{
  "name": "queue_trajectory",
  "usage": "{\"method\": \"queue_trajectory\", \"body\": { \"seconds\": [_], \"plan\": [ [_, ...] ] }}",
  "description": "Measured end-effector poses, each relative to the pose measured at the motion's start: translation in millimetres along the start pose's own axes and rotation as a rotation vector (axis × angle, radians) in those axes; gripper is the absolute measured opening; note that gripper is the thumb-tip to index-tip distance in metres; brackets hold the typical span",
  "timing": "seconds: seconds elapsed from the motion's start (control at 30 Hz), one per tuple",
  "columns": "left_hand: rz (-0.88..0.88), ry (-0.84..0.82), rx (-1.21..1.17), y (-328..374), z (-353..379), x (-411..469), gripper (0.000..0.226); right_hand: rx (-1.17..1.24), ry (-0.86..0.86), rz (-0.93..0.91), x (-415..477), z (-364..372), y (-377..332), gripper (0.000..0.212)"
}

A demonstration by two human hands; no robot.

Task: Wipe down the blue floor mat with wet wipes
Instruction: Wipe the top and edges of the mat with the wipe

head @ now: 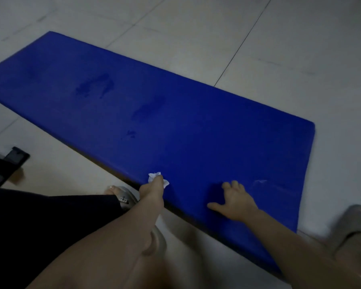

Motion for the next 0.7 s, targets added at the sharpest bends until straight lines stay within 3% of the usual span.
{"method": "queue_trajectory", "body": {
  "seconds": [0.1,0.17,0.3,0.47,0.57,0.7],
  "plan": [
    [0.007,-0.058,-0.024,21.1,-0.1,-26.1,0.046,0.008,-0.04,-0.114,-7.5,-8.2,-57.8,0.12],
    [0.0,-0.107,-0.056,34.0,0.6,-45.6,0.042,-0.121,-0.06,-0.152,-16.5,-12.4,-82.3,0.125],
    [0.012,-0.274,0.025,51.2,6.8,-85.8,0.051,-0.365,0.112,-0.07,-36.9,-45.5,-79.3,0.098],
    [0.023,-0.506,0.074,61.2,29.9,-166.9,0.051,-0.371,0.257,0.003,-70.3,-130.0,-42.9,0.071],
    [0.028,-0.577,0.078,59.3,49.4,-207.5,0.054,-0.417,0.306,0.054,-94.0,-174.1,-18.7,0.062],
    [-0.014,-0.648,0.152,33.5,81.7,-254.6,0.036,-0.468,0.359,0.182,-128.9,-206.5,30.8,0.056]
  ]
}}
Point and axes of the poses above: each hand's wrist, its own x-axis towards the middle knuckle, its own z-axis out of the palm, y = z × x, the point moved 9 cm from there along x, towards the middle knuckle, and after that the axes turned 8 degrees about -z, right-handed, at the moved point
